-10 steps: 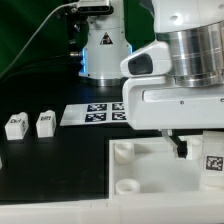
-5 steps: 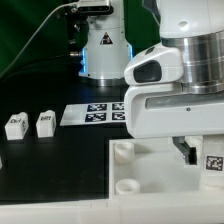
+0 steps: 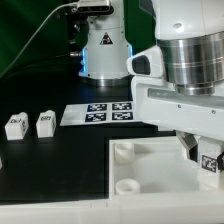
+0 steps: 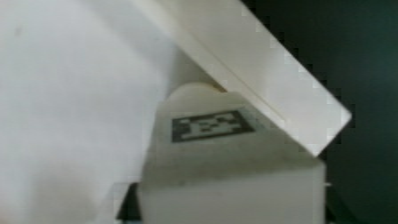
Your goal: Assemble one leg
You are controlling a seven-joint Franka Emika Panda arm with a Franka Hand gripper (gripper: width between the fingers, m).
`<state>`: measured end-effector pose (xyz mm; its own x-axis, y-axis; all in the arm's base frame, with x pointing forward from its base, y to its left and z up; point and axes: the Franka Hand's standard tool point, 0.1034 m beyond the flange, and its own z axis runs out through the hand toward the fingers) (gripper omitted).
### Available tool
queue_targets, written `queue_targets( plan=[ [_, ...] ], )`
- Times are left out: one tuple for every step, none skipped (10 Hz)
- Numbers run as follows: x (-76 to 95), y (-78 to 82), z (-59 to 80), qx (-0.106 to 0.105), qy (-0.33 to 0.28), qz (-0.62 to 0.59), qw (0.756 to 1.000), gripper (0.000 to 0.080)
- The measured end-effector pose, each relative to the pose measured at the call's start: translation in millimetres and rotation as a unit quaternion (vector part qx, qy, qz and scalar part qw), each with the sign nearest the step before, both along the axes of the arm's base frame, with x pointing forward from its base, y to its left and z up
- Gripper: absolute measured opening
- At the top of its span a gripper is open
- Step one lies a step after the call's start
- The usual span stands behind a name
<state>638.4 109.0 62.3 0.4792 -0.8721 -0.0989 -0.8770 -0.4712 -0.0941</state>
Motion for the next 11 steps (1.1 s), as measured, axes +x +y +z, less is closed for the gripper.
queue_targets(
  plan=[
    [-1.0, -1.2, -0.3, 0.007, 0.016, -0.115, 0.993, 0.0297],
    [-2.5, -2.9, -0.8, 0.015, 0.030, -0.223, 0.974, 0.0297],
    [-5.2, -4.6, -1.1, 0.030, 0.039, -0.335, 0.941, 0.0297],
    [-5.6, -4.6, -1.1, 0.034, 0.042, -0.351, 0.935, 0.0297],
    [-5.7, -4.6, -1.2, 0.033, 0.041, -0.338, 0.940, 0.0308],
    [-6.1, -4.3, -2.1, 0.033, 0.039, -0.326, 0.944, 0.0308],
    [-6.4, -2.9, -2.2, 0.033, 0.039, -0.322, 0.945, 0.0506],
    [-6.9, 1.5, -2.2, 0.030, 0.027, -0.242, 0.969, 0.0506],
    [-6.6, 9.2, 0.2, 0.031, 0.016, -0.168, 0.985, 0.0623],
    [-5.5, 14.2, 4.2, 0.028, 0.001, -0.065, 0.998, 0.0641],
    [-5.3, 13.0, 3.5, 0.025, -0.005, -0.036, 0.999, 0.0641]
  ],
)
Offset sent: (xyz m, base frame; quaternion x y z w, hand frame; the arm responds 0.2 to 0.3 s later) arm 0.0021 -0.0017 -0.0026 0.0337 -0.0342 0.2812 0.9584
